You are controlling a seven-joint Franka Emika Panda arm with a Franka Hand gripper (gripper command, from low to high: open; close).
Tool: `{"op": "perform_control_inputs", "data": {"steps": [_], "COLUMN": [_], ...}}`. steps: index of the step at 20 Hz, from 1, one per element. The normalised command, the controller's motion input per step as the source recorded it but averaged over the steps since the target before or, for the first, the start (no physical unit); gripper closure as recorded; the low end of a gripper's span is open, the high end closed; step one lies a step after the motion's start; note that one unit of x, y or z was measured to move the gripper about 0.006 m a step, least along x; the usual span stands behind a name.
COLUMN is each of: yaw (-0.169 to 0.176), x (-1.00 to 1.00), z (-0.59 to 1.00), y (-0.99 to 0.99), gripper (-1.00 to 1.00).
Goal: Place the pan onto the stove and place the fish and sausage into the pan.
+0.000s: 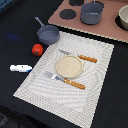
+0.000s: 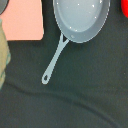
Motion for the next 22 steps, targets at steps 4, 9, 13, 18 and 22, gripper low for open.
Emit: {"op": "perform_control_inputs", "data": {"steps": [4, 9, 13, 18, 22], "yaw": [-0.034, -0.051, -0.024, -0.021, -0.073], "x": [-0.10, -0.06, -0.07, -0.21, -0.46], "z": [-0.25, -0.37, -0.37, -0.47, -0.64], "y": [-0.15, -0.18, -0.12, -0.15, -0.19], "gripper": [-1.00, -1.00, -1.00, -1.00, -1.00]}}
